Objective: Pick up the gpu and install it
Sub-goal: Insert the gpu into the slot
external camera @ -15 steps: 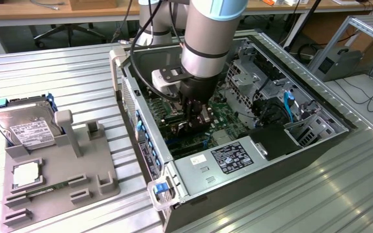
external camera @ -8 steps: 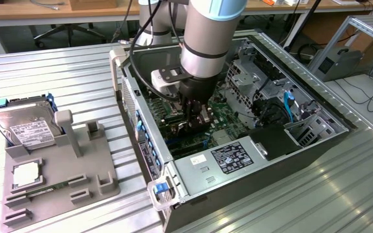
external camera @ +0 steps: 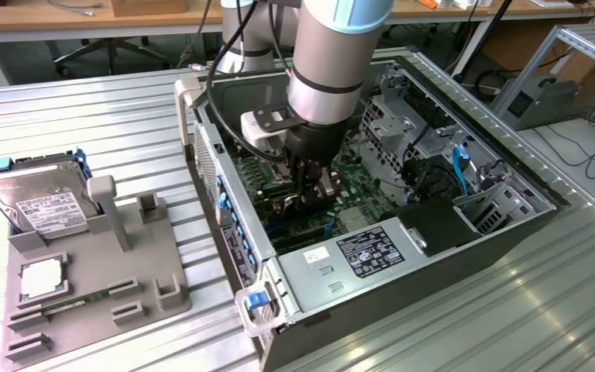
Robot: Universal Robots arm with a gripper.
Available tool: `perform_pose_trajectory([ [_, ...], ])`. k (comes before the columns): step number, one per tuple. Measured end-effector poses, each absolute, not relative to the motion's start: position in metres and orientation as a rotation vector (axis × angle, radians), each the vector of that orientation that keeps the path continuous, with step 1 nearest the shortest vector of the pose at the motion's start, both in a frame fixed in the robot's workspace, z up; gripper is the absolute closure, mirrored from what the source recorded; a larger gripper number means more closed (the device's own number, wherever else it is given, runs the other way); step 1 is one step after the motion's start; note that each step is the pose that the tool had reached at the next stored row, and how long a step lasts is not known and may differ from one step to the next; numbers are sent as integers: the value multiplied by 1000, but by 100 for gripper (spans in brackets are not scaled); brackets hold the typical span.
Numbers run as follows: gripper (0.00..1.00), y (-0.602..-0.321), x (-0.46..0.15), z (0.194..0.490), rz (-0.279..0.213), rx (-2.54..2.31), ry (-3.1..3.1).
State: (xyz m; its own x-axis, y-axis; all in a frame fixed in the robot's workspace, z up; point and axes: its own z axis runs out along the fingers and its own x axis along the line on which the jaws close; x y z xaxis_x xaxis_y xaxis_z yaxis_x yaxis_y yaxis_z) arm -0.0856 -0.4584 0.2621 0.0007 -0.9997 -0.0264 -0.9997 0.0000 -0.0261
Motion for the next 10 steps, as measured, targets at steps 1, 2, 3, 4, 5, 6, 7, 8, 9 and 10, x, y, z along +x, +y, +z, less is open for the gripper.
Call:
perform_pose_trajectory([
  [1,73,-458,-86,262,0,-2196,2195],
  [2,73,-458,-86,262,0,-2195,2195],
  [3,73,-458,-86,262,0,-2195,2195],
  [4,73,-458,-86,262,0,-2195,2195],
  [5,73,-458,-86,262,0,-2195,2194],
  [6,73,-458,-86,261,0,-2195,2194],
  [7,73,-458,-86,261,0,-2195,2194],
  [8,73,-458,-86,261,0,-2195,2194],
  [9,73,-458,-86,261,0,-2195,2195],
  [10,73,-458,-86,261,0,-2195,2195],
])
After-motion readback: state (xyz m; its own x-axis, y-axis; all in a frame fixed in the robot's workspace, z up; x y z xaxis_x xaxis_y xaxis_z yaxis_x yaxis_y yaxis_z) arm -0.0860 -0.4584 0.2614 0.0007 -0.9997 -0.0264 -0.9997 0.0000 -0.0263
